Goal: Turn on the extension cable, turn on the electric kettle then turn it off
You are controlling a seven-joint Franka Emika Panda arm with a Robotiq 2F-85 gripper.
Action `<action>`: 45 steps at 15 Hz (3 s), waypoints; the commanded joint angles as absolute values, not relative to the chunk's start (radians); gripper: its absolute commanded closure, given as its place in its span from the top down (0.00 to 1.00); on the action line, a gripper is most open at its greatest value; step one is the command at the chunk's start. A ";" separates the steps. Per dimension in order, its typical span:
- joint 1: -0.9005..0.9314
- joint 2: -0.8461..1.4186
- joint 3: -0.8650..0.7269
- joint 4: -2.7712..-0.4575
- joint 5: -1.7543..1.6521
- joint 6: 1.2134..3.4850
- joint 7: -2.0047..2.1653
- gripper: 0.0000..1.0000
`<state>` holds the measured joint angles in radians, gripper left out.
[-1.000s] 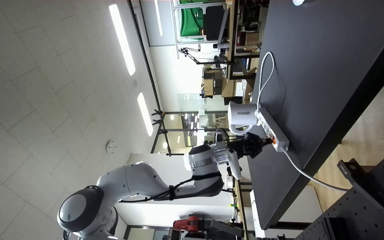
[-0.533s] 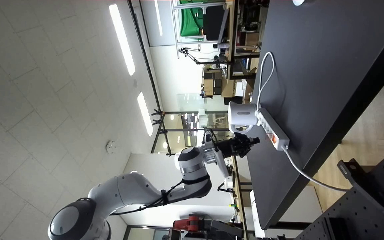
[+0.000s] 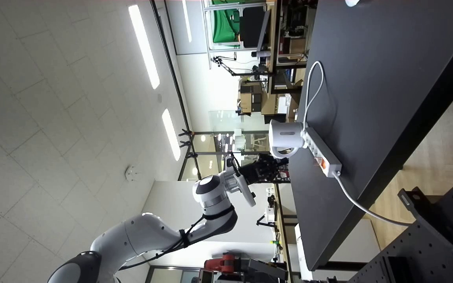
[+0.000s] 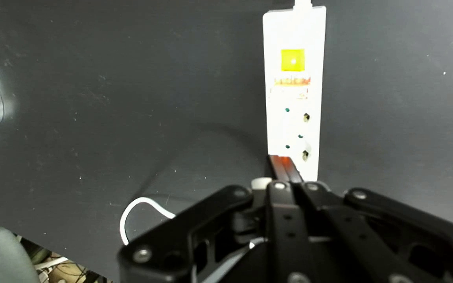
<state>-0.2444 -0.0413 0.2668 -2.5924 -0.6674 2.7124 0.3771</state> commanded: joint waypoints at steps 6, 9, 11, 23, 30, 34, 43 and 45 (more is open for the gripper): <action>-0.244 -0.041 0.267 -2.593 -0.667 2.712 0.375 0.01; -0.253 -0.046 0.260 -2.607 -0.680 2.727 0.383 0.00; -0.256 -0.046 0.256 -2.603 -0.661 2.731 0.370 0.00; -0.236 0.070 0.275 -2.397 -0.686 2.827 0.448 0.00; -0.169 0.199 0.302 -2.135 -0.673 2.699 0.456 0.00; -0.128 0.261 0.322 -1.968 -0.647 2.580 0.446 0.00; 0.164 0.278 0.100 -1.866 -0.452 2.479 0.318 0.38; 0.167 0.233 0.090 -1.931 -0.434 2.487 0.283 0.52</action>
